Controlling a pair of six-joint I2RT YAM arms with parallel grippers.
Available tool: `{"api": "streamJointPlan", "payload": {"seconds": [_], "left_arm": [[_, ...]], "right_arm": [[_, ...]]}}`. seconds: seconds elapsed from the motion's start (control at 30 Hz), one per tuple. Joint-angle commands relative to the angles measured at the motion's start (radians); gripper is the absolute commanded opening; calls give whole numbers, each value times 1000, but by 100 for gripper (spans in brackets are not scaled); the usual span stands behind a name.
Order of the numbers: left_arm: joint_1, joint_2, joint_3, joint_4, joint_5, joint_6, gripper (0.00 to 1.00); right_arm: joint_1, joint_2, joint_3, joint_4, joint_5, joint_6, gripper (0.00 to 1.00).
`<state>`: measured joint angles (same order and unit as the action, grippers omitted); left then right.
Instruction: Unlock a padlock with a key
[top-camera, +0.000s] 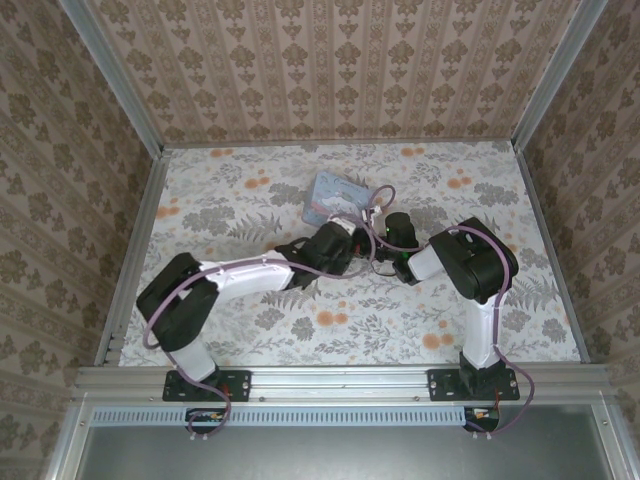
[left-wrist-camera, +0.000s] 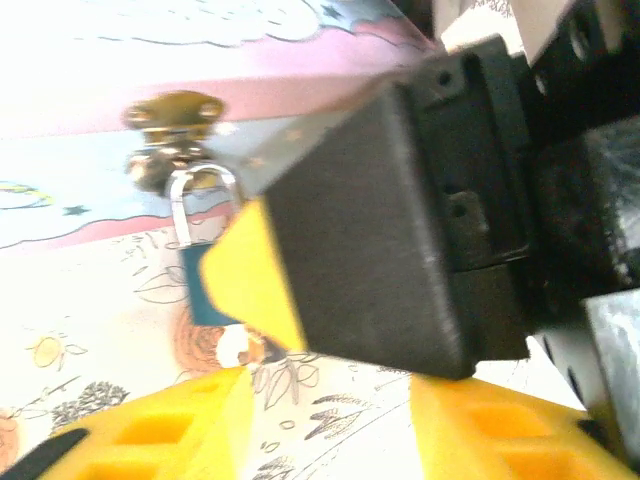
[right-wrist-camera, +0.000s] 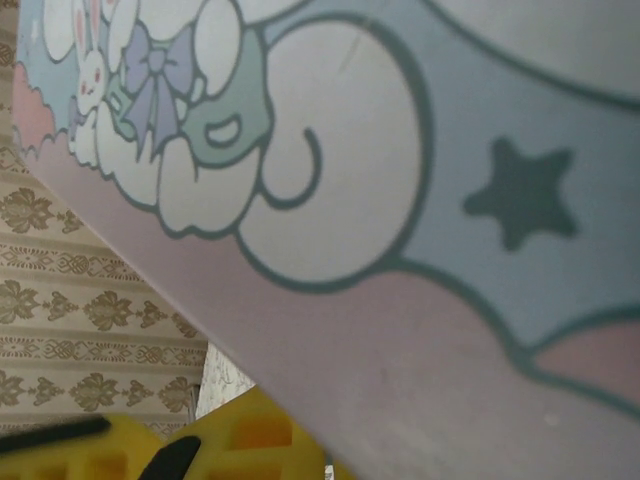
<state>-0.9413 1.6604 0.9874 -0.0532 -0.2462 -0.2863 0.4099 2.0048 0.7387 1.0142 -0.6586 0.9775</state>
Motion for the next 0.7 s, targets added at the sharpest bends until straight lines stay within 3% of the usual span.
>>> {"api": "streamJointPlan", "payload": {"seconds": [0.0,0.13,0.3,0.67], "left_arm": [[52,-101,-29,18,84,-113,53],[142,-177,-65,6,173,-200,60],[224,-230,-68,-37,244,-243,63],[299,-209,-44,-79,297,-258,73]], "right_arm": [[-10,47,-22,-151,7,12,0],[-20,39,-22,-234,-4,-58,0],[-25,22,-19,-387,6,-166,0],[-25,-40,14,-678,65,-345,0]]}}
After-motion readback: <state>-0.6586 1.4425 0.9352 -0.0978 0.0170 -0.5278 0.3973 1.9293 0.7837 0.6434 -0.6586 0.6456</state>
